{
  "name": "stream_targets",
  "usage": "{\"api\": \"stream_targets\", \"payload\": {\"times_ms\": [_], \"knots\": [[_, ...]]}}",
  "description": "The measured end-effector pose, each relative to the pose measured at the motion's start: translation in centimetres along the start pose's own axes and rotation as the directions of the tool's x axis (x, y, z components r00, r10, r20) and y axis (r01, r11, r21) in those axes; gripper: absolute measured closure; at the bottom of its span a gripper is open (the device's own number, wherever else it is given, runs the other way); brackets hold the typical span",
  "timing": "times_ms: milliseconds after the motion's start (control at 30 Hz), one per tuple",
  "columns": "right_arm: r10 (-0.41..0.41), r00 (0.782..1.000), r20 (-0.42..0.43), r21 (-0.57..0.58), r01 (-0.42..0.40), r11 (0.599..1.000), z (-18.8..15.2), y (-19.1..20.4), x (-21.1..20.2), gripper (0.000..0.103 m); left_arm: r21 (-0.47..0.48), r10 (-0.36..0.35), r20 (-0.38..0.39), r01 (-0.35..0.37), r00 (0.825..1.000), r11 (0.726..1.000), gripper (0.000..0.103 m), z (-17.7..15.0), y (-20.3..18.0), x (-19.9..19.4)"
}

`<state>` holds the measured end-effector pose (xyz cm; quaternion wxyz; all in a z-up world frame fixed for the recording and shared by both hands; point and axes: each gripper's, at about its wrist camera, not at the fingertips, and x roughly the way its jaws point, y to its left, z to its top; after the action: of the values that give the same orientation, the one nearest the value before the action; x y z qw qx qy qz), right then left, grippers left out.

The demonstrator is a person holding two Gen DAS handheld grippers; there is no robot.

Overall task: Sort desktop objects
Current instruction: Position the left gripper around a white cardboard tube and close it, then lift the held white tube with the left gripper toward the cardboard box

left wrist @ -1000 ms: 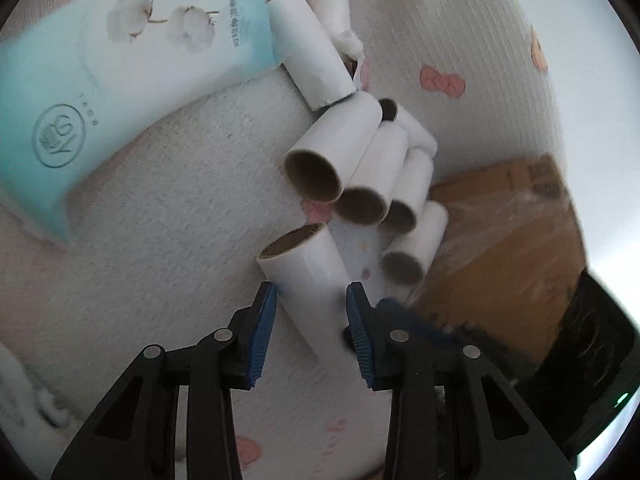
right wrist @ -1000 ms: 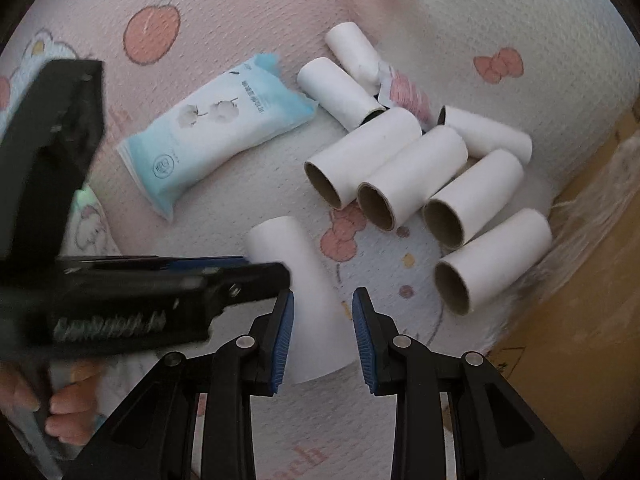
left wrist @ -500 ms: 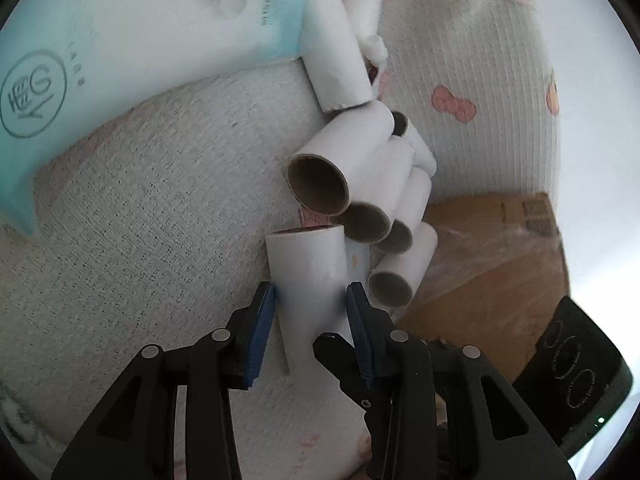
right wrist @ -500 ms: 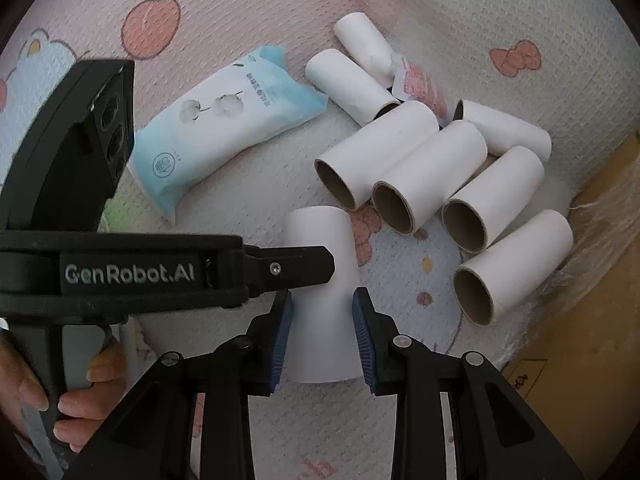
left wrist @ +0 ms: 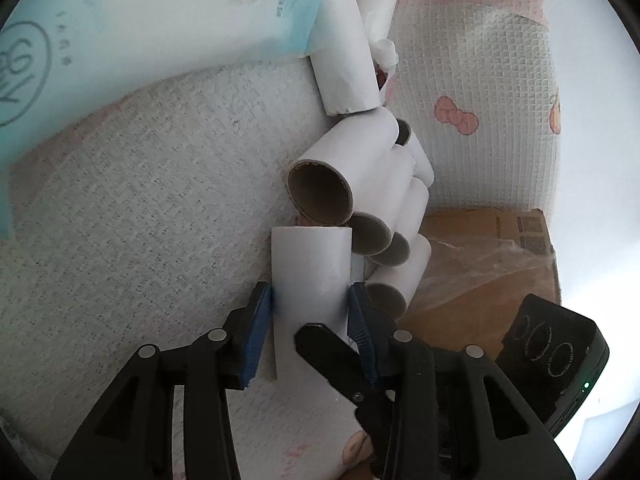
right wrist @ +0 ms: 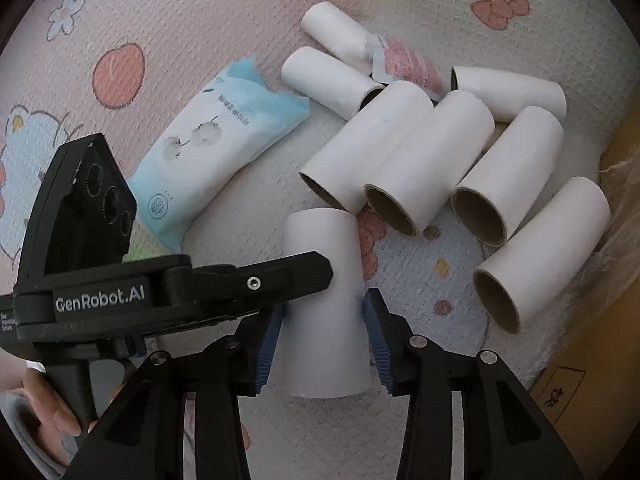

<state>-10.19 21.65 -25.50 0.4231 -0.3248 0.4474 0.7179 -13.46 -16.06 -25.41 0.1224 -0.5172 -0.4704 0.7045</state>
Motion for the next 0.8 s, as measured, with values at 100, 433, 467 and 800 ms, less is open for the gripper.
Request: {"api": "stream_targets", "payload": {"times_ms": [100, 433, 467, 800], "knots": [[-0.016, 1.000, -0.010, 0.008, 0.016, 1.000, 0.1, 0.0, 0.3, 0.060, 0.016, 0.001, 0.000, -0.001, 1.000, 1.000, 0.060, 0.0, -0.1, -0.3], [-0.089, 0.994, 0.062, -0.041, 0.092, 0.995, -0.4, 2.6, -1.6, 0.060, 0.152, -0.097, 0.053, 0.088, 0.994, 0.985, 0.060, -1.4, -2.4, -3.6], [-0.108, 0.991, 0.083, -0.059, 0.113, 0.992, -0.5, 3.1, -2.5, 0.060, 0.180, -0.105, 0.056, 0.093, 0.993, 0.979, 0.060, -1.7, -2.9, -3.8], [-0.125, 0.968, 0.217, -0.077, 0.145, 0.986, -2.3, 3.1, -8.2, 0.060, 0.481, -0.134, 0.175, 0.034, 0.975, 0.876, 0.060, -5.8, -8.1, -7.4]]}}
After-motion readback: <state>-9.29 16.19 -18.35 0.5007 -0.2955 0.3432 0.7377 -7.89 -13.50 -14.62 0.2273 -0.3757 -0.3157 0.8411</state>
